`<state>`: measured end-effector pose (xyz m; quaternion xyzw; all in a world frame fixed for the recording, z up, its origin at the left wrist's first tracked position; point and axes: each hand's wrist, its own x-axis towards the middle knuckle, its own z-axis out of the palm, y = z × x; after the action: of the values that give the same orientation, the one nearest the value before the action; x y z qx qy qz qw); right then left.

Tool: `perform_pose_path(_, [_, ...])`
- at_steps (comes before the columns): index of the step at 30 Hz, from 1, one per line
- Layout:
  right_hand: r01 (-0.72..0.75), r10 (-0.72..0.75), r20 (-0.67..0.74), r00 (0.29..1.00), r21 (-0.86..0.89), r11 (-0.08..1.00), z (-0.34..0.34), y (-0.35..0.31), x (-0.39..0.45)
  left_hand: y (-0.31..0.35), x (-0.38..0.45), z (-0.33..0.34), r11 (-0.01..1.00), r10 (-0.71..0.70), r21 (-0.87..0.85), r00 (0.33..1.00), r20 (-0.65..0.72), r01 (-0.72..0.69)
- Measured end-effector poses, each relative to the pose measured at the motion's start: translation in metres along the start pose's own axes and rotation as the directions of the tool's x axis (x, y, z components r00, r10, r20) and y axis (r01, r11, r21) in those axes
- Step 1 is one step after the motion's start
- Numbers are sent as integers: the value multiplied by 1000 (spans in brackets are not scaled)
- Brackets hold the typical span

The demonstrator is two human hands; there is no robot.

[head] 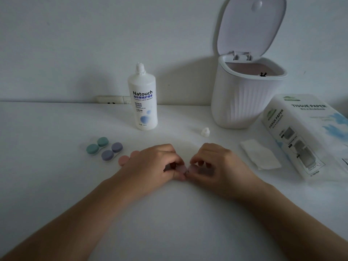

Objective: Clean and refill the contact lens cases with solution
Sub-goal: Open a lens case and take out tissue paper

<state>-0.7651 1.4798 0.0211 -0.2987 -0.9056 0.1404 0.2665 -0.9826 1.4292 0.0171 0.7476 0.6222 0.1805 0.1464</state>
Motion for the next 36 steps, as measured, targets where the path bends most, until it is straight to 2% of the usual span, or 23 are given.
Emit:
perform_pose_path(5, [89,-95,81,992,78,993,-3,0,-1,2,-1,0,1000,6,28,1000,-24,-5])
perform_pose_path(8, [41,-42,14,999,86,995,-2,0,-2,2,-2,0,1000,5,27,999,-32,-4])
perform_pose_path(10, [9,-8,-33,999,25,1000,1,0,0,3,-1,-1,1000,-6,4,1000,-8,6])
perform_pose_path(15, [121,-123,47,991,51,991,-1,0,-1,3,-3,-1,1000,-19,-1,1000,-22,19])
perform_pose_path(19, [40,-40,-46,998,13,999,0,1,0,2,-2,-1,999,-17,-35,1000,-9,16])
perform_pose_path(21, [44,-45,-30,999,-22,999,1,0,2,2,-2,-2,1000,-18,-26,1000,-11,18])
perform_pose_path(24, [97,-99,37,994,51,994,-1,0,1,3,-2,-1,1000,-19,4,1000,-24,19])
perform_pose_path(27, [44,-48,32,998,108,993,-3,1,-2,2,-3,-1,1000,-12,1,1000,-26,12])
perform_pose_path(29, [-20,22,-20,1000,54,998,-1,1,-1,2,-3,-1,1000,-9,-15,1000,-25,9])
perform_pose_path(31, [-24,25,-34,999,9,1000,2,0,1,3,-2,-2,1000,-8,-30,1000,-16,7])
perform_pose_path(36, [33,-34,44,998,32,999,-1,4,-3,2,-2,-2,997,-17,-70,1000,-8,16])
